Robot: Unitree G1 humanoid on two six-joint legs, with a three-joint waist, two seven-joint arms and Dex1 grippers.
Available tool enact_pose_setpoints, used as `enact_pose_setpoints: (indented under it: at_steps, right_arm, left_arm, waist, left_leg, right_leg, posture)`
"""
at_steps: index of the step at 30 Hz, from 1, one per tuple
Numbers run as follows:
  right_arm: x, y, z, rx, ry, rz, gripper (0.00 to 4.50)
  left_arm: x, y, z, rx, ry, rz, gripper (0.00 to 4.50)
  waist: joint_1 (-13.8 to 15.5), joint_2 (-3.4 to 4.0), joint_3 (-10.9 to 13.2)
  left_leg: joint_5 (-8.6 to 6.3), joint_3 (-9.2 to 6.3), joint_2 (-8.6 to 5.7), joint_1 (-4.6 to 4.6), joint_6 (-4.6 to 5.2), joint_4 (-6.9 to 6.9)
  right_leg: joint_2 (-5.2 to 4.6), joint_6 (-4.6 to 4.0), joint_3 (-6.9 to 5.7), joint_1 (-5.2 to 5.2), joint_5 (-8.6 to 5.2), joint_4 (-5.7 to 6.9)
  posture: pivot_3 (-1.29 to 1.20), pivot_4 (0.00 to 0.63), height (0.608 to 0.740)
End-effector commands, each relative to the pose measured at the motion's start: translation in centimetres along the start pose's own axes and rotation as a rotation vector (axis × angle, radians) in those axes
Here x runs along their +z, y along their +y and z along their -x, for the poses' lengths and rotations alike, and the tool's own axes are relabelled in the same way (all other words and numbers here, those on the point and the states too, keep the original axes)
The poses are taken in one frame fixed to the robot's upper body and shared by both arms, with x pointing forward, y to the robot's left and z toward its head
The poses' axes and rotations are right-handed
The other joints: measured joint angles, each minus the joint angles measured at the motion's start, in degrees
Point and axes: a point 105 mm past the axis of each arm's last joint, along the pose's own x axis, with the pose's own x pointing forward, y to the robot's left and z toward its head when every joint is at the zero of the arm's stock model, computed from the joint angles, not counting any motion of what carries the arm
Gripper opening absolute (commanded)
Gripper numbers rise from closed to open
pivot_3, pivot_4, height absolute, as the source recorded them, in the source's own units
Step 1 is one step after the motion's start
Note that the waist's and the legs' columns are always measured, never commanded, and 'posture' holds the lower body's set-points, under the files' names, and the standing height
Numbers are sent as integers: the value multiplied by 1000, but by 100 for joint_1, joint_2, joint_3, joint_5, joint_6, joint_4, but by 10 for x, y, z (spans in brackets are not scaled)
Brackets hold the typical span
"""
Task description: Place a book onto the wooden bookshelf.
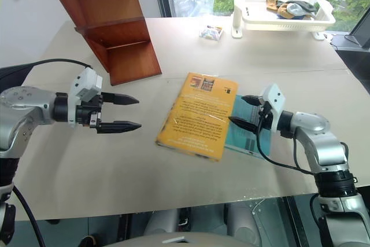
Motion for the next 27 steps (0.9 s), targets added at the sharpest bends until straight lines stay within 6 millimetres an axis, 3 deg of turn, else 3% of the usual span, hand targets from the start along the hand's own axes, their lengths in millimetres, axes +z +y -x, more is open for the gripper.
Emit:
enact_pose_setpoints:
  at_steps: [1, 10, 14, 22, 27]
  right_arm:
    - [4, 1, -5, 11, -9, 27, 4500]
    - [-1, 0, -14, 10, 9, 48, 4500]
    - [2, -7, -5, -25, 8, 73, 4500]
    - [16, 5, 59, -25, 46, 89, 4500]
    - [41, 23, 105, -33, 76, 80, 4500]
  left_arm:
    - [6, -2, 6, 21, -14, -28, 4432]
    - [3, 5, -4, 27, -78, 33, 4432]
    - [1, -2, -11, -47, -162, 153, 4432]
    - [-28, 4, -33, -70, -148, 352, 4432]
    - [-26, 21, -38, -91, -232, 513, 4432]
  waist:
    - [-1, 0, 0]
    - [1, 0, 0]
    - [-1, 0, 0]
    - [74, 3, 5]
    - [75, -3, 7]
  left_leg:
    - [0, 0, 0, 0, 0, 0]
    - [0, 1, 0, 1, 0, 1]
    - [0, 0, 0, 2, 0, 2]
    - [0, -4, -1, -6, 0, 3]
    - [0, -16, -2, -5, 1, 5]
  right_leg:
    - [0, 0, 0, 0, 0, 1]
    - [0, 0, 0, 0, 0, 2]
    - [0, 0, 0, 1, 0, 4]
    - [-3, 0, -6, 1, 0, -1]
    - [0, 0, -13, 4, 0, 2]
  posture:
    - [0, 150, 740]
    - [0, 150, 740]
    - [0, 150, 740]
    - [0, 150, 740]
    - [0, 150, 740]
